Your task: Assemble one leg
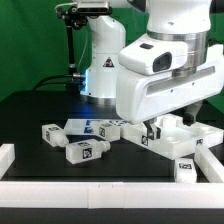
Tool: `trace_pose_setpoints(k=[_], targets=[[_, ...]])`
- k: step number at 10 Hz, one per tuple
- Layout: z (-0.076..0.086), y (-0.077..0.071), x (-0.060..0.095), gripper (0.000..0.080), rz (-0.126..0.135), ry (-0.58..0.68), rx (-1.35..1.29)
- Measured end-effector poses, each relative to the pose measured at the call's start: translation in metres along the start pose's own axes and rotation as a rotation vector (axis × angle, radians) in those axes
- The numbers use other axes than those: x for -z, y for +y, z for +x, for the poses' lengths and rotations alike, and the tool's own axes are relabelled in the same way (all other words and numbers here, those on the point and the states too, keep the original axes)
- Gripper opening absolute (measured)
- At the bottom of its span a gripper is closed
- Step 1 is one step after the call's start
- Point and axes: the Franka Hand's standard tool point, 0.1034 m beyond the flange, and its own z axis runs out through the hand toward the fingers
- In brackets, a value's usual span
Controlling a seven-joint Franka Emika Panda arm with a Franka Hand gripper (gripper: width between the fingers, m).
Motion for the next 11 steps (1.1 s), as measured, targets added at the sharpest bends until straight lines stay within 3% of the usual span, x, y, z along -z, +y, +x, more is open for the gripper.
trace_pose_setpoints(k=[1, 2, 3, 5, 6, 11], targets=[[0.003, -0.001, -0.001, 0.065, -0.016, 0.027, -0.049], [0.002, -0.009, -0.012, 0.065, -0.041, 0.066, -0.129], [-0.001, -0.02, -0.029, 0.065, -0.036, 0.058, -0.232], [0.014, -0.026, -0.048, 0.065, -0.044, 0.119, -0.316], [0.014, -0.023, -0.057, 0.065, -0.036, 0.116, -0.322], [0.028, 0.016, -0.053, 0.065, -0.049, 0.162, -0.238]])
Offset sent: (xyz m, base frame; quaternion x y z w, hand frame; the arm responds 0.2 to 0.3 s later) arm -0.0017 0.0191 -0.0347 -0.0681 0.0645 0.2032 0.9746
